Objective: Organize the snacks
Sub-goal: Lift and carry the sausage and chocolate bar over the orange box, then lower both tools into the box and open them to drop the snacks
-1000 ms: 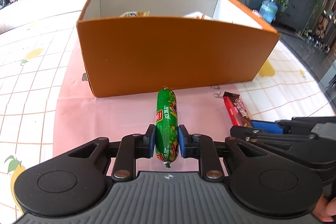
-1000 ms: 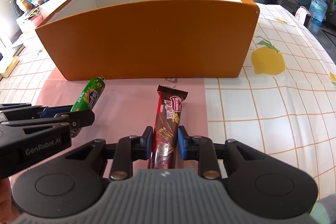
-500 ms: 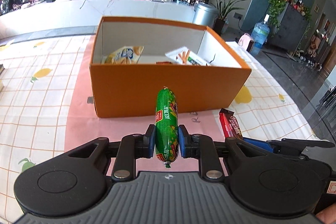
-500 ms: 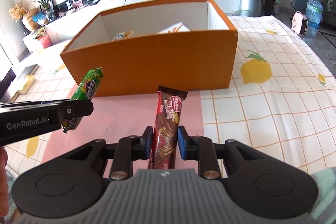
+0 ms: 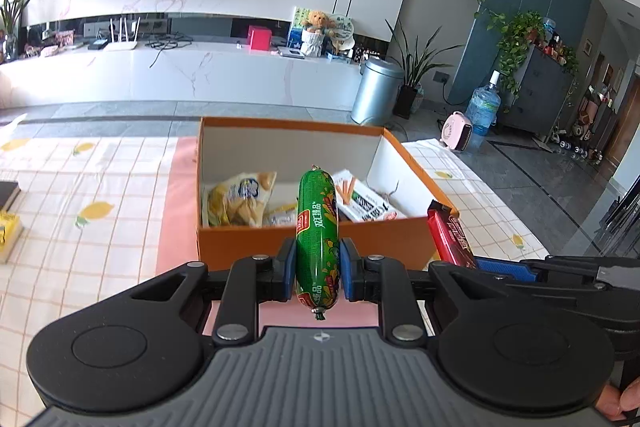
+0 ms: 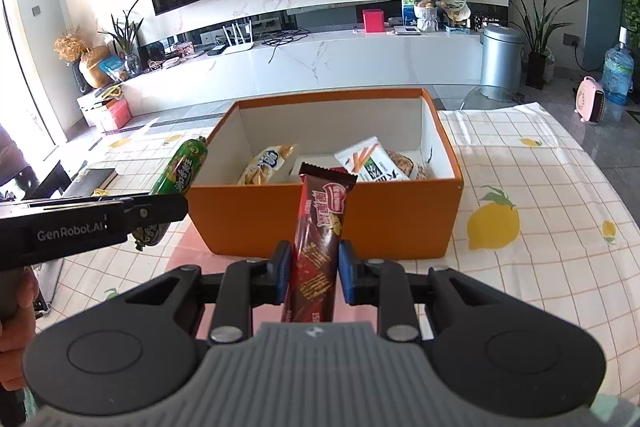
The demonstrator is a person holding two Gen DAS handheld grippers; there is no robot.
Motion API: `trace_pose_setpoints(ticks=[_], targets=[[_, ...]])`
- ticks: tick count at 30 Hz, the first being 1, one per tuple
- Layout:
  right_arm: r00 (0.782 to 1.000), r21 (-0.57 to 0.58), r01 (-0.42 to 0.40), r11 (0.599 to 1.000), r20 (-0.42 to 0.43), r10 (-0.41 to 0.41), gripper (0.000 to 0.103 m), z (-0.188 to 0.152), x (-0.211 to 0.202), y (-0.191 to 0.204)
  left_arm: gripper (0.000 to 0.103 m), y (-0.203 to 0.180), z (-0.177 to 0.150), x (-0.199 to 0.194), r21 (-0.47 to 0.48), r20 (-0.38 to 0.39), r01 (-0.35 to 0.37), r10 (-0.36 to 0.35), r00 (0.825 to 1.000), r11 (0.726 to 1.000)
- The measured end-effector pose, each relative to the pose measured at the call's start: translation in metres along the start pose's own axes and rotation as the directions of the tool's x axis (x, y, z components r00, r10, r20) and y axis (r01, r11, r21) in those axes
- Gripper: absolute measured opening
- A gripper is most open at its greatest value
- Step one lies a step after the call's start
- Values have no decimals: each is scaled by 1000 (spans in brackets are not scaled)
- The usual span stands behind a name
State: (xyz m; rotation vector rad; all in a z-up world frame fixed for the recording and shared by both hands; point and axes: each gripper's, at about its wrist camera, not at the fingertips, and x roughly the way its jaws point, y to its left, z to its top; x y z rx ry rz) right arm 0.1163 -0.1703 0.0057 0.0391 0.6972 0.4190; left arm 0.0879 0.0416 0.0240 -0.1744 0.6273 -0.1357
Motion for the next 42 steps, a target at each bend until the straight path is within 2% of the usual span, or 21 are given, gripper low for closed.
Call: trace_pose_setpoints(ticks=[10, 14, 23, 28, 33, 42], targets=[[1000, -74, -18, 997, -3, 17, 22, 58, 28, 4, 24, -10, 33, 22, 80, 18, -9, 7, 1000, 997], [1000, -71, -29, 997, -8, 29, 22, 81, 46, 1, 24, -9, 45, 37, 83, -3, 10, -10, 1000, 997], [1000, -105, -8, 994, -22, 6, 22, 122, 100, -1, 24, -2, 67, 72, 112, -39, -7, 12, 999, 994], [998, -147, 38, 988, -50, -46, 22, 128, 135, -3, 24, 4, 66, 95, 107, -86, -23, 33, 996, 994], [989, -159, 55, 986, -124, -75, 22, 127, 170, -12, 24, 9, 56, 121, 105, -166, -21, 38, 985, 994], [956, -192, 76, 978, -265, -126, 22, 107, 215, -14, 24, 18, 43, 150, 109, -281, -36, 66, 958, 993]])
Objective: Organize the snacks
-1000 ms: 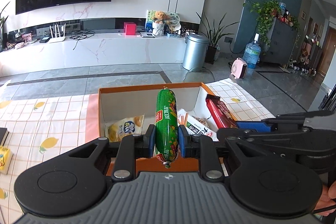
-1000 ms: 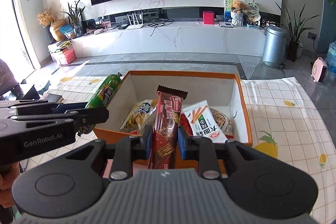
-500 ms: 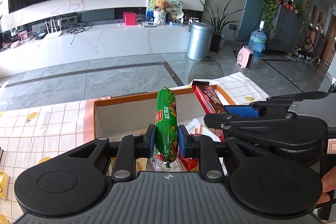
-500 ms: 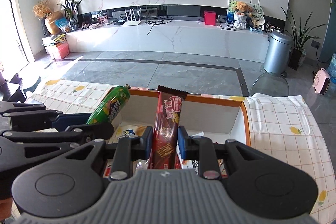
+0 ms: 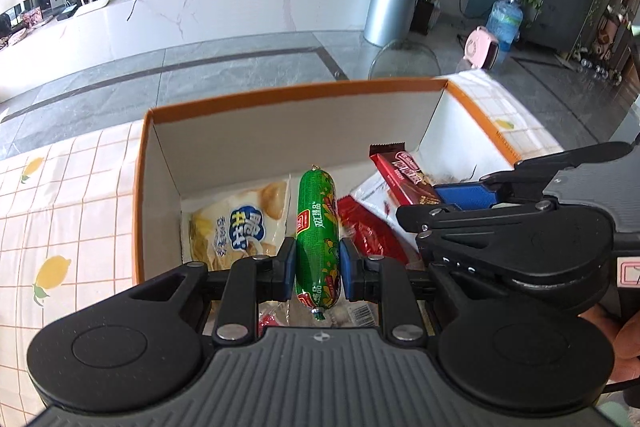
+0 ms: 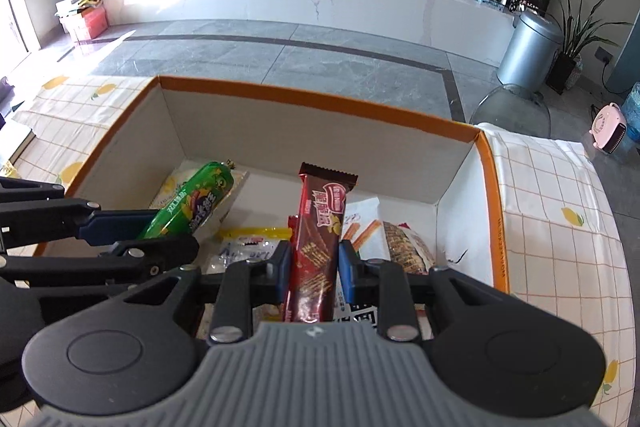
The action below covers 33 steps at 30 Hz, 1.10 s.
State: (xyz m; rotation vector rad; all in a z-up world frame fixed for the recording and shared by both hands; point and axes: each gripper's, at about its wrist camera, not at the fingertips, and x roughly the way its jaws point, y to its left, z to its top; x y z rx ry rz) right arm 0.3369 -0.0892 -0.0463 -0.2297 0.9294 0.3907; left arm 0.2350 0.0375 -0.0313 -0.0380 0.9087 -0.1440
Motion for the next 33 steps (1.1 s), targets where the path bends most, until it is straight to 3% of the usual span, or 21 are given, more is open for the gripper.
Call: trace_pose_setpoints(ticks=[8, 20, 23, 26, 30, 33], targets=[[997, -11, 10, 1000, -79, -11, 22, -8, 22, -2, 24, -1, -5, 15, 12, -77, -27, 28, 997, 1000], [996, -44, 11, 999, -93, -15, 24, -9, 18, 5, 25, -3, -4, 15, 12, -106, -61, 62, 992, 998], [997, -66, 19, 998, -80, -25, 35, -7, 12, 8, 33, -3, -1, 11, 17, -102, -74, 75, 992, 997], [997, -75, 34, 997, -65, -39, 38, -6, 1, 8, 45, -3, 1, 1, 9, -85, -92, 92, 992, 996], [998, -55, 59, 997, -29, -61, 55, -2, -19, 3, 65, -1, 6, -20, -5, -33, -126, 126, 992, 992], [998, -31, 69, 997, 6, -69, 65, 0, -38, 0, 72, -1, 9, -38, -17, 14, -145, 146, 989, 989]])
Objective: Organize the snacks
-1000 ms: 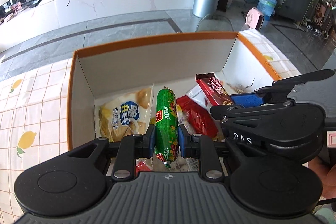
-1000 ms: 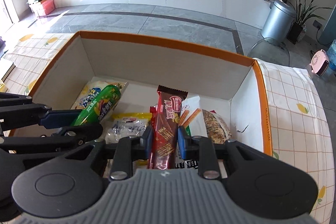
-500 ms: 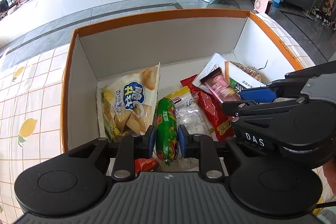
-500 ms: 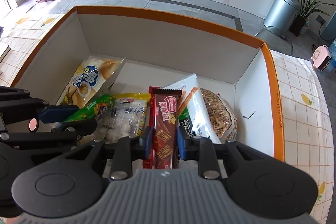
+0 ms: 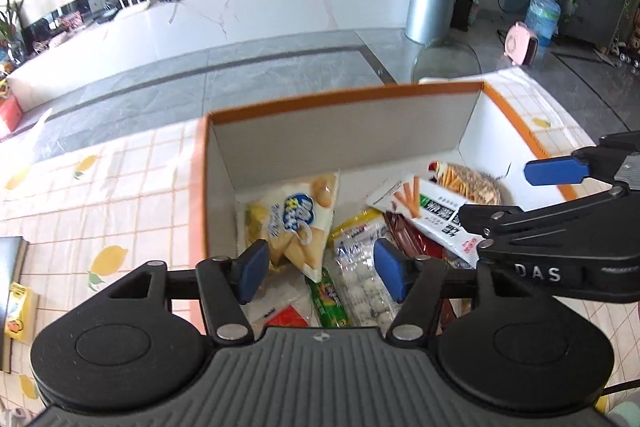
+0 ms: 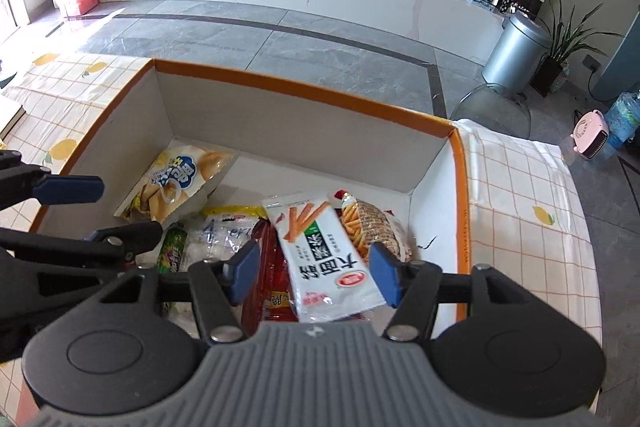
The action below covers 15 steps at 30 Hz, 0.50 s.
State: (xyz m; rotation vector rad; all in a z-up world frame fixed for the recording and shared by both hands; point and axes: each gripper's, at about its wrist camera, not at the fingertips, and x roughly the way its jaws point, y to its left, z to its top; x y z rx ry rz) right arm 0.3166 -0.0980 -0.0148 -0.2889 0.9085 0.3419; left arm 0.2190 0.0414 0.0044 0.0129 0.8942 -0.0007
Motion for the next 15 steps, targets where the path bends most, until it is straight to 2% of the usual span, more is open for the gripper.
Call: trace_pose_setpoints(ticks=[4, 9, 12, 15], targets=[[998, 26, 11, 1000, 62, -13, 74, 1, -28, -6, 76, -2, 2, -27, 1, 83, -21, 21, 996, 1000], [984, 33, 11, 999, 177, -17, 82, -6, -73, -11, 83, -5, 1, -63, -16, 198, -53, 56, 979, 998], [964, 15, -3, 1000, 266, -1, 91, -14, -103, -11, 88, -5, -2, -83, -38, 266, -71, 78, 961, 997], [936, -1, -6, 1000, 352, 6, 94, -26, -132, -9, 89, -5, -7, -104, -47, 329, -104, 114, 937, 993]])
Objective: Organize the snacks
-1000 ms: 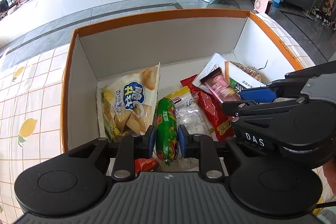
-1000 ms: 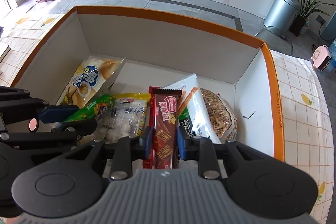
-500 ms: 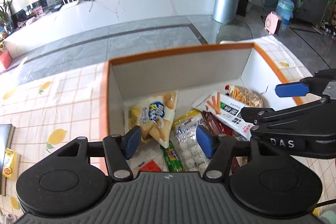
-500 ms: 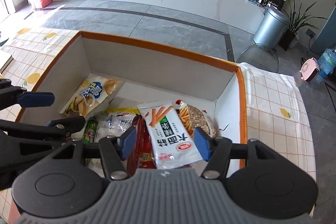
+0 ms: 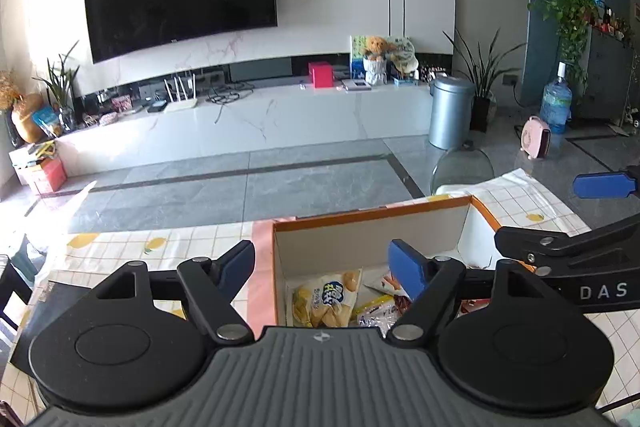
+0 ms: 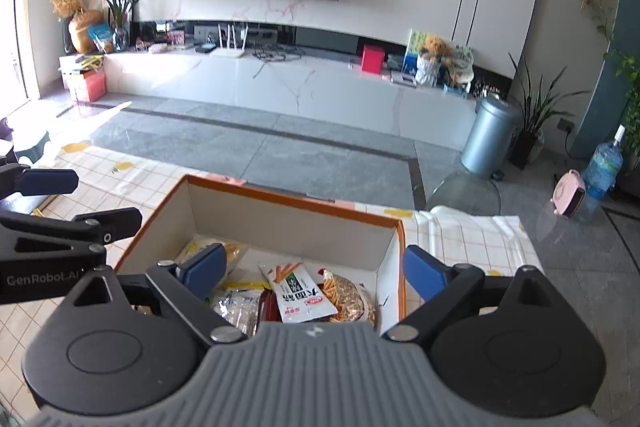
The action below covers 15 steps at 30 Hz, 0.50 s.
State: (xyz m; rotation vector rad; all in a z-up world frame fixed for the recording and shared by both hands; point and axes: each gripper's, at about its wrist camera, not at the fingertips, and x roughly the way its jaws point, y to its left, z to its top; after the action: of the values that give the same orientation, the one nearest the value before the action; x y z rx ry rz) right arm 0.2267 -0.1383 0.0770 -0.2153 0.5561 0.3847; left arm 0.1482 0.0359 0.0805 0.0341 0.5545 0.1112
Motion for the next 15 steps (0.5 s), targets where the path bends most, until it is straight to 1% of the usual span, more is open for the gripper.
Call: trace_pose_setpoints(ticks=[2, 4, 8, 12, 15], targets=[[998, -15, -1, 1000, 55, 2, 98, -5, -21, 4, 92, -1, 0, -15, 17, 46, -33, 32, 998, 999], [994, -31, 8, 999, 107, -4, 99, -11, -42, 7, 95, -5, -3, -29, 34, 98, -67, 63, 993, 997], [983, -38, 17, 999, 182, -10, 99, -29, -78, 13, 97, -16, -16, -55, 68, 170, -97, 85, 982, 993], [980, -4, -14, 1000, 200, 14, 99, -49, -102, 16, 97, -24, -30, -73, 79, 210, -106, 88, 974, 991], [974, 39, -56, 998, 220, 46, 99, -70, -117, 16, 98, -27, -39, -80, 78, 215, -103, 84, 973, 992]])
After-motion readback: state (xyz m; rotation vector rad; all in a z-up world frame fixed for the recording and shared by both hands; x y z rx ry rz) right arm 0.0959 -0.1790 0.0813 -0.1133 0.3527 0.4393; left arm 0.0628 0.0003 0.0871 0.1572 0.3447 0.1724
